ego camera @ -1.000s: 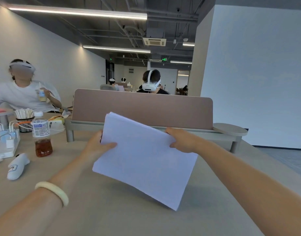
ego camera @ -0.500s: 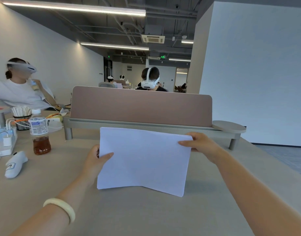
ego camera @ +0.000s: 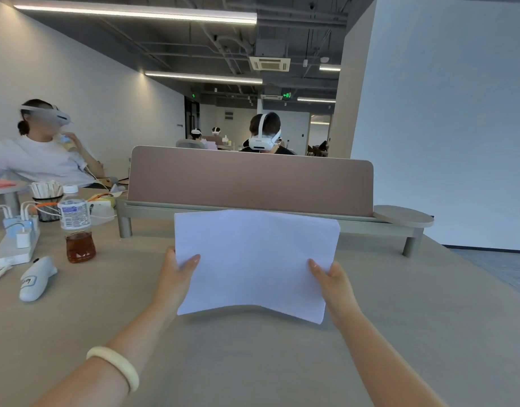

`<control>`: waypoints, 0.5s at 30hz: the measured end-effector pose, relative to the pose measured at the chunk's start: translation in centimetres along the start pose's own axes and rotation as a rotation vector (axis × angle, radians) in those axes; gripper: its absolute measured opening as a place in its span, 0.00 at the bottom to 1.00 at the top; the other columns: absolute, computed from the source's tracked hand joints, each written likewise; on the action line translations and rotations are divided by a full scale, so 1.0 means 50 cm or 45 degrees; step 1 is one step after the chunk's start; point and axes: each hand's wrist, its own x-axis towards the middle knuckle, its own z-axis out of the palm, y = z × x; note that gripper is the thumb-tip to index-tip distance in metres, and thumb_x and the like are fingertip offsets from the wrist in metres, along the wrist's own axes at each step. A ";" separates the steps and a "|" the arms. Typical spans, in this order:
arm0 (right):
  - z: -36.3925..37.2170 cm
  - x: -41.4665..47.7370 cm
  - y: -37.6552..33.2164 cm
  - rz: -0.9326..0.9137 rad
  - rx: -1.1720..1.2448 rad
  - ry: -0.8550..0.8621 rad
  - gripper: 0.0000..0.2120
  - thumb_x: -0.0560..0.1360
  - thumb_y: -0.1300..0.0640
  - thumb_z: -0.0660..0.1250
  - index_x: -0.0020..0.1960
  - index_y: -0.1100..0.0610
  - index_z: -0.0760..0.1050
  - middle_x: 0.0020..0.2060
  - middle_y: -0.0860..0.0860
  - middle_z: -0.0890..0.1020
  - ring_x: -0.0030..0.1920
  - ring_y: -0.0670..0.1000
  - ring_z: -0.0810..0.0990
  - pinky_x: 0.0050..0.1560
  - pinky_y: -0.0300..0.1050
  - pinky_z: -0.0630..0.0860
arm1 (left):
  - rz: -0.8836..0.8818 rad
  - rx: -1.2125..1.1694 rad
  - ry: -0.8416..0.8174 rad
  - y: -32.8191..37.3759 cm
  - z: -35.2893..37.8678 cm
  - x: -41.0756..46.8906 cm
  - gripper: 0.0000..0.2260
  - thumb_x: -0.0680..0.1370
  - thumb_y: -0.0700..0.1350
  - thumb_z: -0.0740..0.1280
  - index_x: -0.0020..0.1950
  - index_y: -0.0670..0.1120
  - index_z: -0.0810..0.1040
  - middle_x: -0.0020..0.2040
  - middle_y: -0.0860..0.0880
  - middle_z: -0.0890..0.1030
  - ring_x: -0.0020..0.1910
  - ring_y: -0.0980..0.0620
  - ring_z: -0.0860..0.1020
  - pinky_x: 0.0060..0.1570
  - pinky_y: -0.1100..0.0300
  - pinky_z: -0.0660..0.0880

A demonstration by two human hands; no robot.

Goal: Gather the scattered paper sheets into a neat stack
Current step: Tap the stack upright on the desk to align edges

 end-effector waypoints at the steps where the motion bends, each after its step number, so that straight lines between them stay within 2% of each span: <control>1: -0.003 0.004 -0.007 -0.019 -0.001 0.002 0.13 0.77 0.49 0.64 0.55 0.58 0.77 0.52 0.55 0.84 0.53 0.57 0.82 0.55 0.54 0.77 | 0.035 -0.012 0.015 0.007 0.004 0.001 0.09 0.79 0.41 0.64 0.56 0.46 0.66 0.50 0.50 0.77 0.50 0.49 0.77 0.52 0.49 0.74; 3: -0.008 0.002 -0.014 -0.039 0.011 -0.012 0.14 0.77 0.48 0.65 0.55 0.57 0.77 0.52 0.54 0.84 0.52 0.56 0.82 0.55 0.54 0.77 | 0.061 -0.028 0.028 0.010 0.011 -0.004 0.10 0.79 0.41 0.64 0.57 0.46 0.65 0.48 0.53 0.76 0.47 0.51 0.76 0.47 0.53 0.74; 5: -0.008 -0.007 0.000 -0.020 0.033 -0.029 0.14 0.75 0.48 0.67 0.55 0.56 0.77 0.51 0.54 0.84 0.51 0.54 0.83 0.53 0.52 0.78 | 0.007 -0.041 0.023 -0.007 0.013 -0.013 0.13 0.78 0.41 0.65 0.59 0.46 0.65 0.50 0.52 0.76 0.48 0.51 0.77 0.45 0.55 0.74; 7: -0.006 -0.021 0.023 -0.017 0.041 -0.027 0.11 0.75 0.51 0.68 0.54 0.55 0.77 0.50 0.53 0.84 0.49 0.52 0.83 0.48 0.48 0.78 | -0.074 -0.041 0.032 -0.031 0.014 -0.021 0.14 0.78 0.42 0.66 0.61 0.44 0.67 0.53 0.48 0.77 0.51 0.47 0.77 0.47 0.52 0.75; 10: 0.000 -0.028 0.037 -0.034 0.081 -0.009 0.14 0.72 0.49 0.70 0.55 0.53 0.76 0.50 0.49 0.83 0.50 0.50 0.82 0.46 0.44 0.78 | -0.146 -0.035 0.052 -0.047 0.014 -0.023 0.13 0.78 0.44 0.66 0.60 0.43 0.68 0.55 0.46 0.77 0.54 0.44 0.78 0.54 0.46 0.75; 13: 0.007 -0.031 0.028 -0.036 0.096 0.012 0.02 0.77 0.54 0.66 0.49 0.50 0.76 0.45 0.46 0.82 0.45 0.48 0.81 0.42 0.40 0.75 | -0.140 -0.015 0.075 -0.051 0.019 -0.020 0.10 0.79 0.45 0.64 0.57 0.44 0.67 0.54 0.47 0.76 0.54 0.45 0.76 0.54 0.48 0.74; 15: 0.008 -0.032 0.019 -0.040 0.092 0.032 0.04 0.79 0.55 0.63 0.45 0.49 0.73 0.41 0.44 0.80 0.41 0.44 0.78 0.38 0.37 0.71 | -0.111 -0.013 0.094 -0.045 0.023 -0.020 0.09 0.79 0.44 0.63 0.56 0.44 0.67 0.53 0.47 0.75 0.54 0.46 0.75 0.55 0.50 0.72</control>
